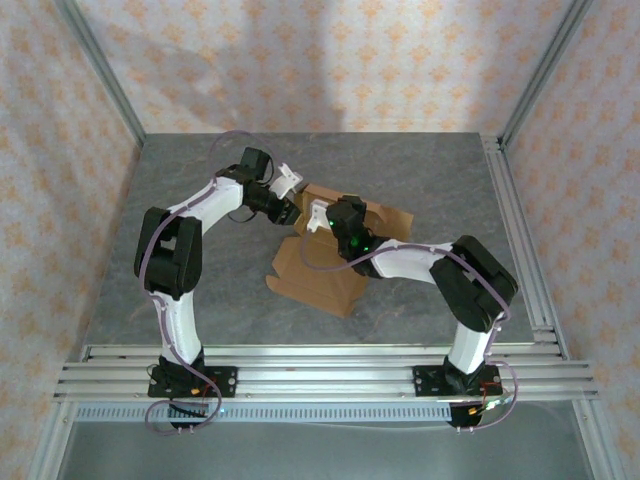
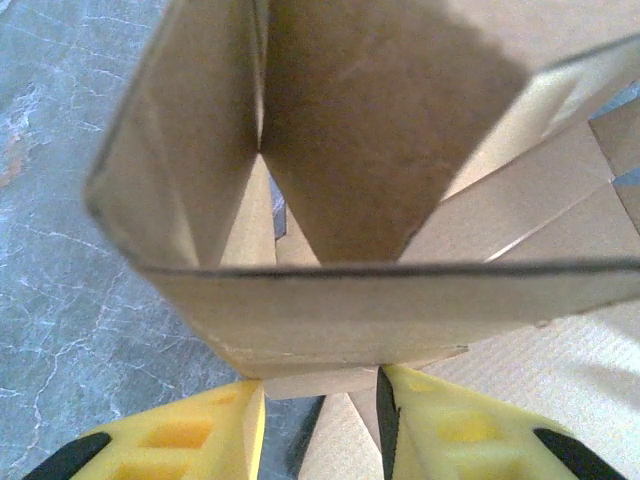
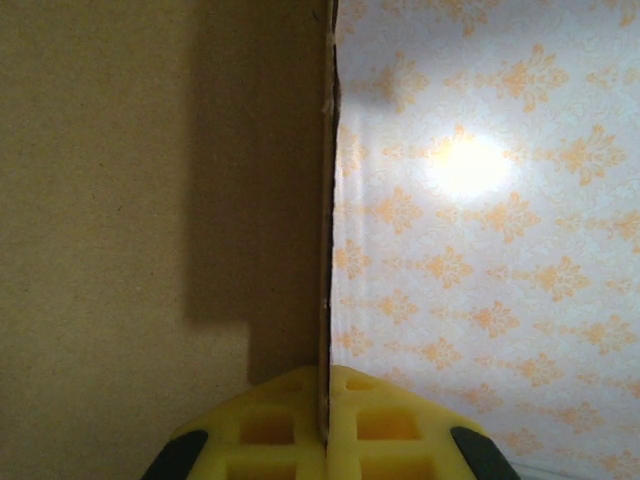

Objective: Fold the paper box

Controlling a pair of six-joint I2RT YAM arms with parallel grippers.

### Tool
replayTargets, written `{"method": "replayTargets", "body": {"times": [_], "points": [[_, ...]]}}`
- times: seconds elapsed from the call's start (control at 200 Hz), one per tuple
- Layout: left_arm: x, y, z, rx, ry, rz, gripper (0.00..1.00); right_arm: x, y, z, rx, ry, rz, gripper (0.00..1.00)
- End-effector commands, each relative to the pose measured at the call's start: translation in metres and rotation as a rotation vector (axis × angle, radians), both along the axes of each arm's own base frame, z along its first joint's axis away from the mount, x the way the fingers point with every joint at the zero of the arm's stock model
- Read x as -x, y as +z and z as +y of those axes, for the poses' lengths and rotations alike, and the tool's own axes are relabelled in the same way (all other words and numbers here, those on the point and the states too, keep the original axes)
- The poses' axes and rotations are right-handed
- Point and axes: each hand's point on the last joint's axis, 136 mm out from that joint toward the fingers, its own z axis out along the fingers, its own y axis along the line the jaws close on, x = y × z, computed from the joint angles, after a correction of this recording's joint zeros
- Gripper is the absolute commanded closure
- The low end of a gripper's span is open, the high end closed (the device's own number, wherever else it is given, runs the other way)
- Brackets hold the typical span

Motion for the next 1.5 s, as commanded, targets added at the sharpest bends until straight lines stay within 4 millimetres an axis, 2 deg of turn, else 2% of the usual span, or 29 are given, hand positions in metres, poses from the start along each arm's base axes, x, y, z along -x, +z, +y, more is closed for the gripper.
{"method": "replayTargets", "body": {"times": [0.0,0.19,0.661,0.891,1.031,1.191,1.326,1.496], "points": [[0.004,0.004,-0.003,-0.017,-0.039,-0.009,0.63,0.007,0.008,0.003,-0.023,-0.004,0.050,1.00],[0.002,0.003,-0.002,-0.029,-0.037,-0.012,0.62,0.010,0.002,-0.001,-0.037,-0.034,0.114,1.00],[0.011,0.011,-0.012,0.024,-0.081,-0.006,0.63,0.008,0.006,0.000,0.008,-0.021,0.093,1.00],[0.018,0.012,-0.018,0.054,-0.120,0.012,0.51,0.008,0.004,0.000,0.009,-0.024,0.094,1.00],[0.014,0.009,-0.009,0.012,-0.106,0.008,0.41,0.009,0.003,-0.001,0.008,-0.025,0.094,1.00],[0.008,0.013,0.003,0.028,-0.090,0.009,0.39,0.010,0.004,-0.002,0.009,-0.028,0.091,1.00],[0.014,0.027,0.007,0.099,-0.137,0.000,0.37,0.011,0.001,-0.005,0.015,-0.032,0.094,1.00],[0.006,0.035,0.027,0.148,-0.107,-0.009,0.35,0.012,0.001,-0.005,0.011,-0.034,0.093,1.00]]}}
